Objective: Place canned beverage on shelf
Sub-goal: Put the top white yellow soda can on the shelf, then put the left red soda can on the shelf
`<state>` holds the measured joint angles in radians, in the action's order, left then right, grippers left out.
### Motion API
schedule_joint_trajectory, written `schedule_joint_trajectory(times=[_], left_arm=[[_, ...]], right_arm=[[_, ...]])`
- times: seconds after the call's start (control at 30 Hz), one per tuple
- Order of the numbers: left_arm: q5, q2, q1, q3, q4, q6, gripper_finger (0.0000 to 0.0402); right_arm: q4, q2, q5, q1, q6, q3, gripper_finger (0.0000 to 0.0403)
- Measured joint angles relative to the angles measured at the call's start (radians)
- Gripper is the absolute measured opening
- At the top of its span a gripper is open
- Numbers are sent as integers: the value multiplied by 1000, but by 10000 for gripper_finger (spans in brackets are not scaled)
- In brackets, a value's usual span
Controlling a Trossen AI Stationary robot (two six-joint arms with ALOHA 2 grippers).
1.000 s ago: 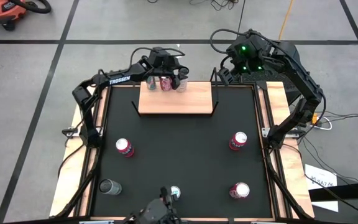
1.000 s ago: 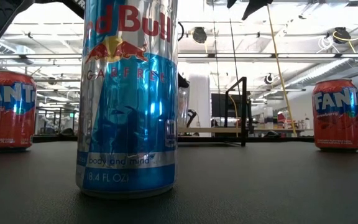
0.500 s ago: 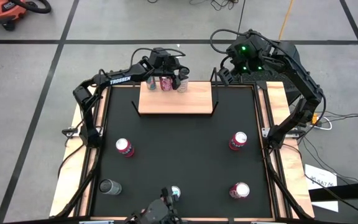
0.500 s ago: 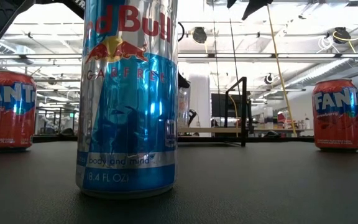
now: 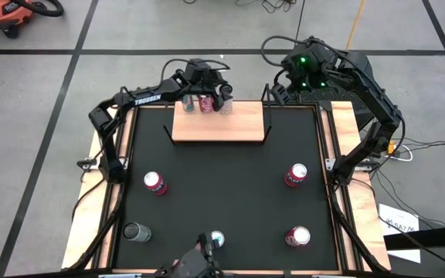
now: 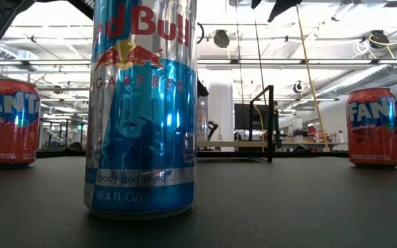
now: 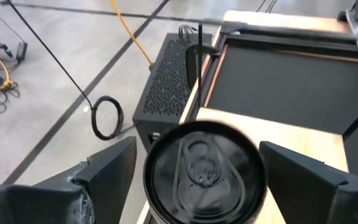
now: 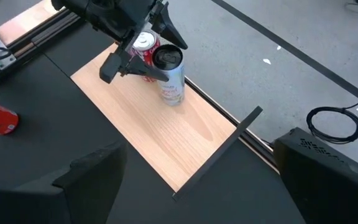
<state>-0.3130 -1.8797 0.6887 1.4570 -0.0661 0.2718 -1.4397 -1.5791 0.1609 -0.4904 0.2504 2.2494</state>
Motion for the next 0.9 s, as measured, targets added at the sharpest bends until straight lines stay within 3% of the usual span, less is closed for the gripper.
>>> schedule_joint_trajectory(times=[0.37, 0.6, 0.7, 0.9], left_arm=[[10, 174, -25, 1, -19, 15, 334], [213, 350, -121, 2, -231, 155, 334], [250, 414, -176, 2, -307, 96, 334], [306, 483, -269, 2, -385, -175, 334]], right_arm=[[-2, 1, 6, 31, 67, -21, 393], [-2, 4, 101, 182, 137, -48, 393], [-1, 4, 106, 256, 159, -56, 393], [21, 4, 153, 417, 192, -120, 392]])
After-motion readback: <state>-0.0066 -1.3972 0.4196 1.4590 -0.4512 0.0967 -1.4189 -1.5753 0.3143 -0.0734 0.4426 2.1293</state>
